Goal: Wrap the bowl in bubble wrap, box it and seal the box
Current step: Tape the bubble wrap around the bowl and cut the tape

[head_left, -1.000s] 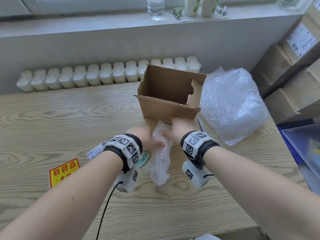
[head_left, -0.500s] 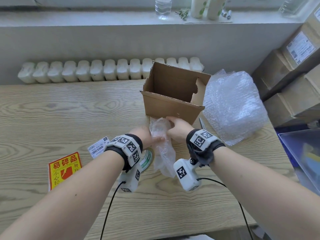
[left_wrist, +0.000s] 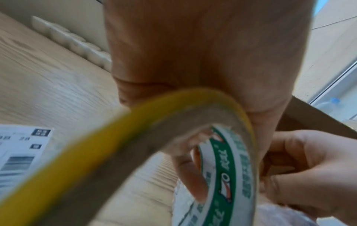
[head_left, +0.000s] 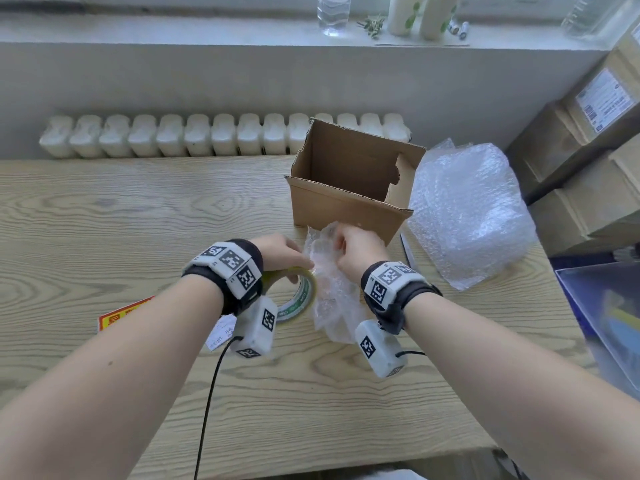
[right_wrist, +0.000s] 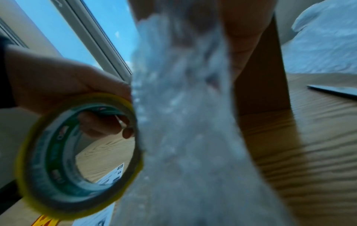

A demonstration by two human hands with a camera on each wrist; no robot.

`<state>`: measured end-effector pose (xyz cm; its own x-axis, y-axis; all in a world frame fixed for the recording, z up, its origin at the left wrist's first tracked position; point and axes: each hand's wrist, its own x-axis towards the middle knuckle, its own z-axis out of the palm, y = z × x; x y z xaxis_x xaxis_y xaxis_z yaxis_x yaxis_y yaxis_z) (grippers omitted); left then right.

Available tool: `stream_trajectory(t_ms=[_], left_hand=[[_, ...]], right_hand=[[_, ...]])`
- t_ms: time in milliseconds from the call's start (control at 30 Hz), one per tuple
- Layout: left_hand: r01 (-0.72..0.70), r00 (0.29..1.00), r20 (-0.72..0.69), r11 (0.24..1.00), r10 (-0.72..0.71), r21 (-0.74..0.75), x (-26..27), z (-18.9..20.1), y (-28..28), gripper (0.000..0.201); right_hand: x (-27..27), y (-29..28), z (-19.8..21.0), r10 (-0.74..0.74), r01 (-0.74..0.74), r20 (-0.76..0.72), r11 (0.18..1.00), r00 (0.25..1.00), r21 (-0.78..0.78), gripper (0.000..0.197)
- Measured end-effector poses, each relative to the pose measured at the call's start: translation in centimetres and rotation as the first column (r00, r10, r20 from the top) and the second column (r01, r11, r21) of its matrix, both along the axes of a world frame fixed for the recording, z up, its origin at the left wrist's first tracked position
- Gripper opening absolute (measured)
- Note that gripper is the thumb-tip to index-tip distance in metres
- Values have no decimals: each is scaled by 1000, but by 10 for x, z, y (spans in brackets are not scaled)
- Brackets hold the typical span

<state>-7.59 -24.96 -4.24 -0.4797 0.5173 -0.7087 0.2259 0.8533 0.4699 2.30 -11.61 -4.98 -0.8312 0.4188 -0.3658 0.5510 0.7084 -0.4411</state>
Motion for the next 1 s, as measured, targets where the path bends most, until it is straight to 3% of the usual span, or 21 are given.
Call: stream_trajectory(t_ms=[233, 467, 700, 900, 1000], left_hand=[[-34, 996, -87, 999, 35, 18, 4, 4, -1, 22], [13, 984, -175, 999, -21, -45, 2, 5, -1, 26], [95, 914, -364, 968, -178, -233, -1, 6, -8, 21], [67, 915, -370, 966, -160, -251, 4, 1, -5, 24], [71, 913, -374, 967, -161, -243, 4, 2, -4, 25]], right_hand=[[-9, -6, 1, 69, -70, 92, 997, 993, 10, 15], [-13, -7, -4, 125, -131, 138, 991, 983, 35, 21], [-12, -9, -5, 106, -107, 106, 994, 989, -4, 23], [-18, -12, 1, 104, -111, 142, 993, 984, 45, 11], [-22, -18, 3, 56, -65, 184, 997, 981, 44, 17]])
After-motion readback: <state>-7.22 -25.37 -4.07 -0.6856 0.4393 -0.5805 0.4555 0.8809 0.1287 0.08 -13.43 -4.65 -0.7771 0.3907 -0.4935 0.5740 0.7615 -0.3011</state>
